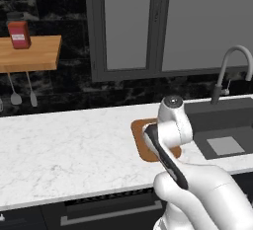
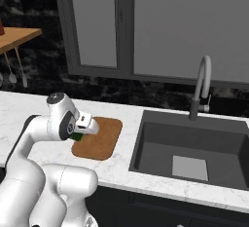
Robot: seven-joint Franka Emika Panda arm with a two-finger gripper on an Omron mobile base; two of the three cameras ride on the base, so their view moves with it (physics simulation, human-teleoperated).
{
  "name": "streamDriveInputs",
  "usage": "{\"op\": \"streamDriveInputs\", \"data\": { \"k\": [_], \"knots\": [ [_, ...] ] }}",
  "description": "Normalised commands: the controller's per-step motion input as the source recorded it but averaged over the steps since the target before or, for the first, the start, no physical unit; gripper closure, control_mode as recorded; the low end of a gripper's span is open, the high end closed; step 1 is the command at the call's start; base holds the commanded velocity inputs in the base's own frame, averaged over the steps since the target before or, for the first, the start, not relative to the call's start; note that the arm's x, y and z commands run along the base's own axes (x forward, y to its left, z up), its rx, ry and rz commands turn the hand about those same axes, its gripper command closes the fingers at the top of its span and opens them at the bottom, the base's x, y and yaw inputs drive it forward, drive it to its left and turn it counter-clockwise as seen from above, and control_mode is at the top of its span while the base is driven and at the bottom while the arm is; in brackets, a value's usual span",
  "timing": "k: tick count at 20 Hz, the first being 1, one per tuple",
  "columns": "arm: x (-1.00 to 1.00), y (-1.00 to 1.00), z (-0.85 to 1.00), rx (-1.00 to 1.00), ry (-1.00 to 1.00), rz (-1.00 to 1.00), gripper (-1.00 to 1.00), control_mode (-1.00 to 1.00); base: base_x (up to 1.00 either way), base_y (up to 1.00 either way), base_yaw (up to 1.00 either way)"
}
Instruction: Pick up the sponge from the counter and clean the cutting board by briefly scrubbing or pressing down on the cutting board. Once finished, release the sponge.
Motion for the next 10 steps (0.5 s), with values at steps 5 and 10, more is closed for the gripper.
{"op": "streamDriveInputs", "data": {
  "k": [5, 10],
  "knots": [
    [0.0, -0.25, 0.0, 0.04, 0.0, 0.0, 1.0, -1.0, 0.0, 0.0, 0.0],
    [-0.11, 0.28, 0.0, 0.0, -0.01, 0.0, 1.0, -1.0, 0.0, 0.0, 0.0]
  ]
}}
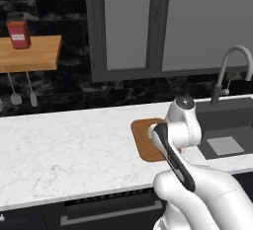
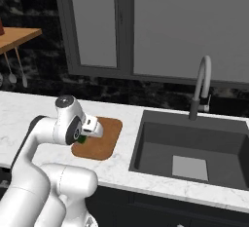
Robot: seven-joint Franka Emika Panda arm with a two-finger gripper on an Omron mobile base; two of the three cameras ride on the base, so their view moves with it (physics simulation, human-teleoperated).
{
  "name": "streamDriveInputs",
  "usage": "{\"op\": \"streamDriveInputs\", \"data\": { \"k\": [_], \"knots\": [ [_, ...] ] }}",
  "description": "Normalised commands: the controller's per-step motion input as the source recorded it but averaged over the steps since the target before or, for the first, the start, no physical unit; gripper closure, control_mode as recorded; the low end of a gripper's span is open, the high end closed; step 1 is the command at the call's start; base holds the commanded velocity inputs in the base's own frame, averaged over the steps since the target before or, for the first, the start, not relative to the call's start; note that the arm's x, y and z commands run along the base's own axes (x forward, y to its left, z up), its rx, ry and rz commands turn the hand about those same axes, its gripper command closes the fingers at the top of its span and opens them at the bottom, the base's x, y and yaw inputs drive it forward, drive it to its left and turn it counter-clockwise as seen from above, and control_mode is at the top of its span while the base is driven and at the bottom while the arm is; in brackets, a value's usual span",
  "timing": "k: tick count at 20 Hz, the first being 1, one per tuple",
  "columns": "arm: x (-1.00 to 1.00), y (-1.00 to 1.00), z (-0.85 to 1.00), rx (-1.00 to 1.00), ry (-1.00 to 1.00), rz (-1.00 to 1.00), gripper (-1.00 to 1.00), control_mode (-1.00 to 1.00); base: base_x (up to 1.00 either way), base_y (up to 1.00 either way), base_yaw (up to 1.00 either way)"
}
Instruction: Pick up the sponge from the counter and clean the cutting board by briefly scrubbing or pressing down on the cutting board. Once finished, release the sponge.
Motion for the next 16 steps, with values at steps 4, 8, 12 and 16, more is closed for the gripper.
{"op": "streamDriveInputs", "data": {
  "k": [4, 8, 12, 16],
  "knots": [
    [0.0, 0.0, 0.0, 0.0, 0.0, 0.0, 1.0, 1.0, -0.01, 1.0, 0.0],
    [0.0, 0.0, 0.0, 0.0, 0.0, 0.0, 1.0, 1.0, 0.01, 1.0, 0.0],
    [0.0, 0.0, 0.0, 0.0, 0.0, 0.0, 1.0, 1.0, -0.04, 1.0, 0.0],
    [0.0, 0.0, 0.0, 0.0, 0.0, 0.0, 1.0, 1.0, 0.01, 1.0, 0.0]
  ]
}}
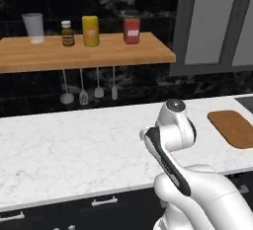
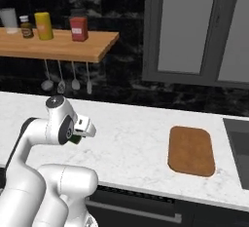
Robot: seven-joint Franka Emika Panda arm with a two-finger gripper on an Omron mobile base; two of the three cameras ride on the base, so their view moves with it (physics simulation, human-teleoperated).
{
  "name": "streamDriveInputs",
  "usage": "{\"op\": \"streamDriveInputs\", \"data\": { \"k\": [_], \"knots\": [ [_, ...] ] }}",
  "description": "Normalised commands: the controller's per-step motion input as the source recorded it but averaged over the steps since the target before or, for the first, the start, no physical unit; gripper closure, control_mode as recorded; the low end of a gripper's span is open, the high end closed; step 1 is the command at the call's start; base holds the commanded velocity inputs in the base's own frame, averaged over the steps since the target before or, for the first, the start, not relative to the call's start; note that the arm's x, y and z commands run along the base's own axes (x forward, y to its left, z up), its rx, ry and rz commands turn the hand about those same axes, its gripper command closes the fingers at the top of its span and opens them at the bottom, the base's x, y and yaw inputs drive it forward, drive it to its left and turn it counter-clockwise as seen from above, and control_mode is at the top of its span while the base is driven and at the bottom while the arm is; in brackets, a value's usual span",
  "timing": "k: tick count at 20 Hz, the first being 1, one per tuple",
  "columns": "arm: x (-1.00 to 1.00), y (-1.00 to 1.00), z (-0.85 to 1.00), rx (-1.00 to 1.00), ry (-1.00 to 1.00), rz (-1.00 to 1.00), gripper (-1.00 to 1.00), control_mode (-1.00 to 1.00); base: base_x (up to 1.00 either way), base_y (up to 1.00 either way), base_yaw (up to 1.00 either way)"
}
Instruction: Pick up the sponge from the counter and clean the cutting board by briefly scrubbing or pressing down on the cutting board. Once finished, release the sponge.
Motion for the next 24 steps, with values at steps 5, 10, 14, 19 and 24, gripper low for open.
{"op": "streamDriveInputs", "data": {
  "k": [5, 10, 14, 19, 24],
  "knots": [
    [0.0, 0.0, 0.0, 0.0, 0.0, 0.0, 1.0, 1.0, 0.17, 1.0, 0.0],
    [0.0, 0.0, 0.0, 0.0, 0.0, 0.0, 1.0, 1.0, 0.25, 1.0, 0.0],
    [0.32, 0.48, -0.23, 0.0, 0.06, 0.02, 1.0, -1.0, 0.0, 0.0, 0.0],
    [0.14, 0.01, -0.23, 0.0, 0.01, 0.06, 1.0, -1.0, 0.0, 0.0, 0.0],
    [0.15, 0.0, -0.12, 0.0, 0.01, 0.04, 1.0, -1.0, 0.0, 0.0, 0.0]
  ]
}}
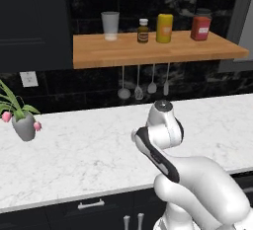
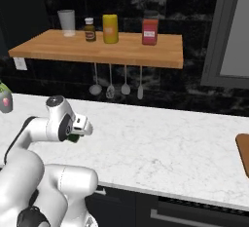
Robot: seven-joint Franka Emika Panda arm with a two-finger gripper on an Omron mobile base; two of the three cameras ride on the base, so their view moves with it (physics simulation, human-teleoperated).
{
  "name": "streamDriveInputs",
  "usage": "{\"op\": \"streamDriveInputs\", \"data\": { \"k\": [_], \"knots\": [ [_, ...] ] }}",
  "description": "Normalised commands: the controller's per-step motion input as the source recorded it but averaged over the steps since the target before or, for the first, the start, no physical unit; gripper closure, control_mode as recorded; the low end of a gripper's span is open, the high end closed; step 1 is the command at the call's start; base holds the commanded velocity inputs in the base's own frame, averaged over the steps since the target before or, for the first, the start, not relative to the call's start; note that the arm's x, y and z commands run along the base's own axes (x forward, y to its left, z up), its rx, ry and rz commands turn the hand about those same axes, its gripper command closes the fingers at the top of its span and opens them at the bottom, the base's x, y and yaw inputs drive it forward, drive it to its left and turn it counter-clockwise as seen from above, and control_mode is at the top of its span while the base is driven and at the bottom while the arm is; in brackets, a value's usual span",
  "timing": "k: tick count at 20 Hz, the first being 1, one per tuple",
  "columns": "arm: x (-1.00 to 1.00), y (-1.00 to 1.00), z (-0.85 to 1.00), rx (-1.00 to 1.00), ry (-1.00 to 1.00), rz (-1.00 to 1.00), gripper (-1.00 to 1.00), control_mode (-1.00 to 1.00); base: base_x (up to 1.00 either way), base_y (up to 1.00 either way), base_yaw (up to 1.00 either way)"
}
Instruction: Pick up the sponge from the counter and clean the cutting board by briefly scrubbing or pressing down on the cutting board. Once finished, release the sponge.
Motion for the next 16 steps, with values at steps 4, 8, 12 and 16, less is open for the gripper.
{"op": "streamDriveInputs", "data": {
  "k": [4, 8, 12, 16],
  "knots": [
    [0.26, -0.14, -0.56, -0.01, 0.0, 0.09, 1.0, -1.0, 0.0, 0.0, 0.0],
    [0.65, -0.06, -0.73, 0.0, 0.06, 0.08, 1.0, -1.0, 0.0, 0.0, 0.0],
    [0.51, 0.0, -0.4, 0.0, 0.06, 0.05, -1.0, -1.0, 0.0, 0.0, 0.0],
    [0.0, 0.0, -0.01, 0.0, 0.02, 0.01, -1.0, -1.0, 0.0, 0.0, 0.0]
  ]
}}
